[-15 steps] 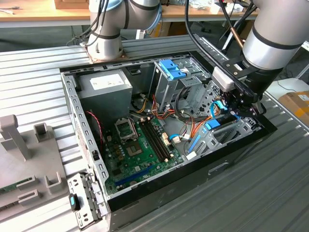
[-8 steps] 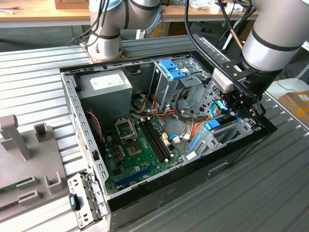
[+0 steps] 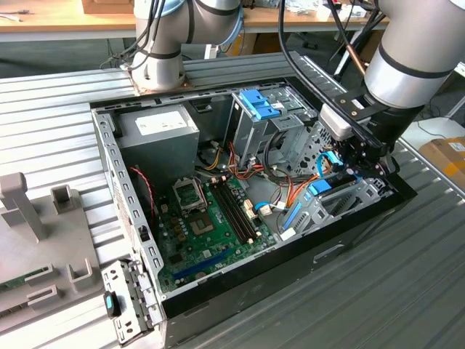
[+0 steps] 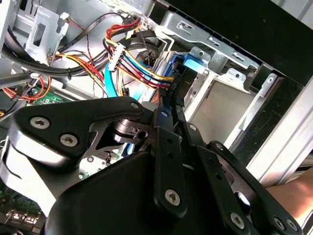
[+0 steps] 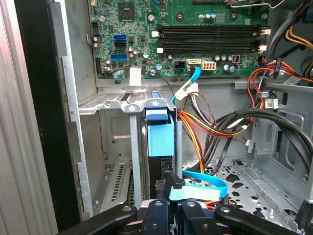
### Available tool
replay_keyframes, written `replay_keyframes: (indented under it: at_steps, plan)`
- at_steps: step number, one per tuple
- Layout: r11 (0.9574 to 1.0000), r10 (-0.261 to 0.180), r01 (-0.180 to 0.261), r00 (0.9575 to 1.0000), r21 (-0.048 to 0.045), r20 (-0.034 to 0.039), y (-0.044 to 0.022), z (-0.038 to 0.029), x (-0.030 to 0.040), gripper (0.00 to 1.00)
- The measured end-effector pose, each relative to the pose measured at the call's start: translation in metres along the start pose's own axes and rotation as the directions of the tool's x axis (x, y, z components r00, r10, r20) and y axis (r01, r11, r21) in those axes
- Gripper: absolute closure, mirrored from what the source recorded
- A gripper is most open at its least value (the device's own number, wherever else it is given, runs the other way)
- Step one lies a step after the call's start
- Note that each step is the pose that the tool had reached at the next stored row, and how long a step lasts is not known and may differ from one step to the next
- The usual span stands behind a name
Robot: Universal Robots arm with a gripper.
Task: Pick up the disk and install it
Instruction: 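Insert the first disk wire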
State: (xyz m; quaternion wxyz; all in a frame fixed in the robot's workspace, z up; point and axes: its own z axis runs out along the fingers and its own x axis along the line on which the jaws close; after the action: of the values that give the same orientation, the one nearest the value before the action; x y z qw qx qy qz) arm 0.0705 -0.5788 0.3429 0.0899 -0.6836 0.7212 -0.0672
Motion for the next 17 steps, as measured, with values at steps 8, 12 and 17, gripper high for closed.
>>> replay_keyframes:
  at_steps: [8,12,17]
  plan:
    - [1.0,0.007,-0.007,1.0,0.0002,-0.0016,0.0017,0.0024,0.0002,0.84]
    - [1.0,0.01,-0.01,1.0,0.0008,-0.002,0.0007,-0.002,0.0,0.84]
    - [0.9999,0.01,-0.01,0.9999,0.0008,-0.0021,0.0009,-0.0016,0.0,0.84]
